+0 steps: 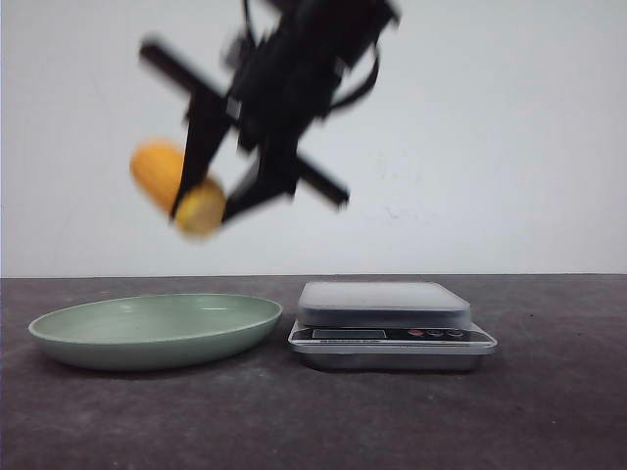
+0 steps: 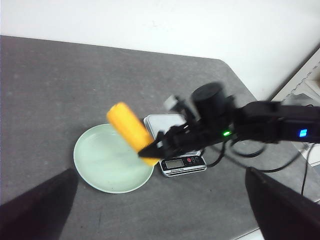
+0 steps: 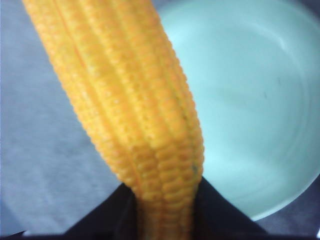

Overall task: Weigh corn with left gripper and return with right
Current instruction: 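Lift the corn with the right gripper and carry it to the plate, then open the right gripper to release the corn onto the plate and withdraw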

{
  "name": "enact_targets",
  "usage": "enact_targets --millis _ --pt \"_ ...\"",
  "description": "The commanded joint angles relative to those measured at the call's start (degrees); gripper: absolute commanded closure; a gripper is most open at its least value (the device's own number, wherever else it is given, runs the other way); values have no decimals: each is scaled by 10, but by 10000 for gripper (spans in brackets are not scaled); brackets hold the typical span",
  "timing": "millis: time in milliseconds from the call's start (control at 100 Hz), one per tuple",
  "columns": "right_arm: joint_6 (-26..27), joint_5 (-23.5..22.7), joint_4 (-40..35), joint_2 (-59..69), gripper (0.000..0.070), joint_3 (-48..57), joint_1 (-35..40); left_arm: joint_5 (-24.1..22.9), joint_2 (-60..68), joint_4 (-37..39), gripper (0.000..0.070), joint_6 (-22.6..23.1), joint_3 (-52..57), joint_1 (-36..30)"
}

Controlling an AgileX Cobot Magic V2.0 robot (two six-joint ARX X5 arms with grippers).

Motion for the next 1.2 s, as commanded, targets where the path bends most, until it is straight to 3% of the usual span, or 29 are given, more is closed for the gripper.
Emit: enact_targets --millis 0,340,390,450,490,540,570,970,1129,1189 --pt "30 -7 10 25 700 8 6 1 3 -20 0 -2 12 -5" --pt "46 -11 22 61 696 8 10 1 3 -21 0 -3 12 -5" --pt "46 -11 23 61 647 8 10 1 3 -21 0 -3 12 -5" --pt "52 -13 23 61 514 8 10 1 2 -20 0 -2 12 -5" --pt "52 -19 23 61 379 8 10 1 3 -20 0 -2 12 -5" --pt "54 -27 23 61 275 8 10 1 3 -20 0 -2 12 -5" --pt "55 -28 23 61 253 8 10 1 3 -21 0 -2 12 -5" --pt "48 -45 61 33 252 27 -1 1 2 -20 0 -2 12 -5" --pt "23 -42 48 -13 256 70 -4 1 2 -20 0 -1 12 -5" --pt "-11 -36 47 -35 294 85 -4 1 3 -20 0 -1 12 -5"
